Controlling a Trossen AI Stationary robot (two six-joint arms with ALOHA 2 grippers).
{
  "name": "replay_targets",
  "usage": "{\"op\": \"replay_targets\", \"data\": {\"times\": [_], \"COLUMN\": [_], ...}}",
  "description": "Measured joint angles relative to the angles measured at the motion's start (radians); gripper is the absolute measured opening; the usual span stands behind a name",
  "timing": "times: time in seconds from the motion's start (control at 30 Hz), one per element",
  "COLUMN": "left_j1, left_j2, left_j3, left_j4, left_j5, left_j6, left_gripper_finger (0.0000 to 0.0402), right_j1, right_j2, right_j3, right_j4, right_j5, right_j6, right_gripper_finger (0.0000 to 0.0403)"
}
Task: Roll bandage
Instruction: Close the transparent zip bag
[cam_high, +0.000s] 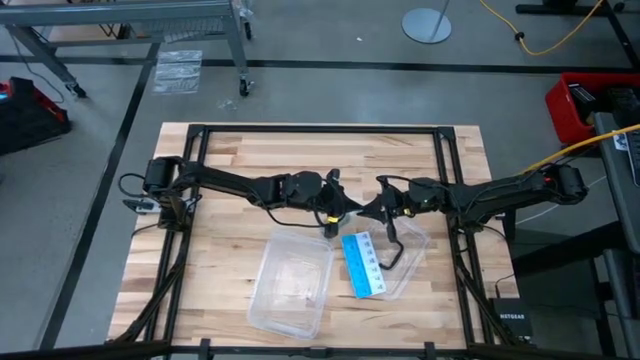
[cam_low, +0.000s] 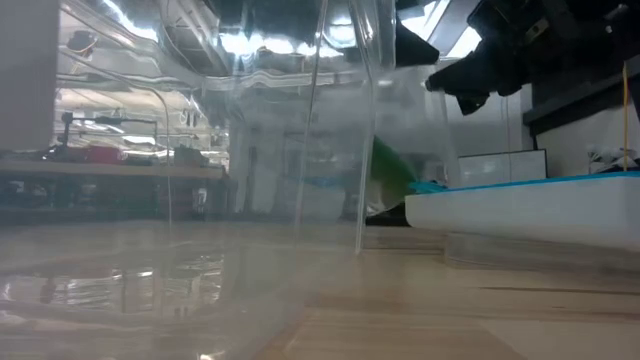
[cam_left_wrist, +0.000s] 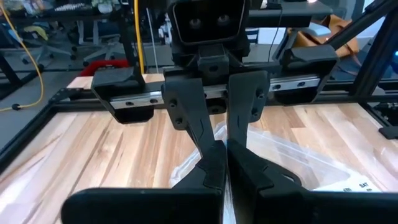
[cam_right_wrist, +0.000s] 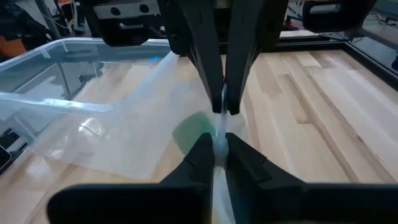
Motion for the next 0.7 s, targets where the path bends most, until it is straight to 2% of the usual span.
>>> {"op": "replay_targets", "data": {"times": [0.4, 0.7], "left_j1": [0.003, 0.003], "left_j2": [-0.039, -0.047], "left_j3": [0.002, 0.002], "left_j4": [0.020, 0.012], "left_j5": [-0.021, -0.021], "left_j6": [0.024, -0.104], "left_gripper_finger": [0.0001, 0.0000], "right_j1": [0.000, 0.000], "right_j2": [0.004, 0.003], "right_j3": [-0.005, -0.007], "right_j4": [-0.073, -0.041], "right_j5": [-0.003, -0.002], "right_j6": [0.000, 0.000], "right_gripper_finger": [0.0026, 0.0027]}}
